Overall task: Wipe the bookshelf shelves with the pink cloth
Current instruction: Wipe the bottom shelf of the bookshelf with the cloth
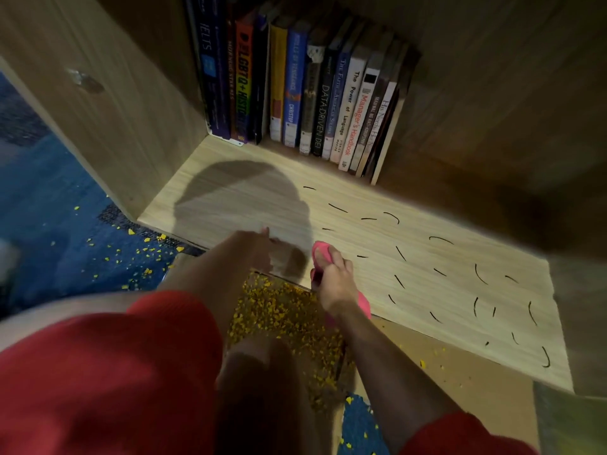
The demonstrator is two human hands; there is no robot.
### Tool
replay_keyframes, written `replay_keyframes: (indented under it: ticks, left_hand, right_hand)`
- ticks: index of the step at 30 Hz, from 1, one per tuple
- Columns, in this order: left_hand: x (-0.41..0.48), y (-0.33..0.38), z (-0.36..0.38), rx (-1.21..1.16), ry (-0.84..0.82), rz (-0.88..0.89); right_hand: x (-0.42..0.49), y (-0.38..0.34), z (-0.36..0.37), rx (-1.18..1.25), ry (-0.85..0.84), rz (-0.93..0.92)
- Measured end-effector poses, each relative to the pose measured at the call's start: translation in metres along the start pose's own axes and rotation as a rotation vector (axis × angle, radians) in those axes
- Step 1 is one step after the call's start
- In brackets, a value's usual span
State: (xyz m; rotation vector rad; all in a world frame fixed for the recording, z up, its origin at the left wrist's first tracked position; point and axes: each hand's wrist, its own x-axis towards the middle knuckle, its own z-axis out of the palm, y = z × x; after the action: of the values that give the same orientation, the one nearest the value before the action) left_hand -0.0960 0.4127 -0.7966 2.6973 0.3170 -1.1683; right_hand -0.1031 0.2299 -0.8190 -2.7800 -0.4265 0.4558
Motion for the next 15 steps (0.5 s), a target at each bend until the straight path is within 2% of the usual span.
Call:
replay_keyframes:
  ticks: [8, 13, 15]
  left_hand:
    - [-0.009, 0.006, 0.006, 0.051, 0.048, 0.038]
    - [-0.018, 0.004, 0.006, 0.065, 0.088, 0.106]
    - [-0.016, 0.002, 0.013, 0.030, 0.093, 0.125]
  right_hand:
    - [0.003, 0.001, 0.002, -0.017, 0.036, -0.006]
    - [0.003, -0.004, 0.000, 0.112, 0.043, 0.104]
    - [0.004, -0.008, 0.002, 0.081, 0.072, 0.123]
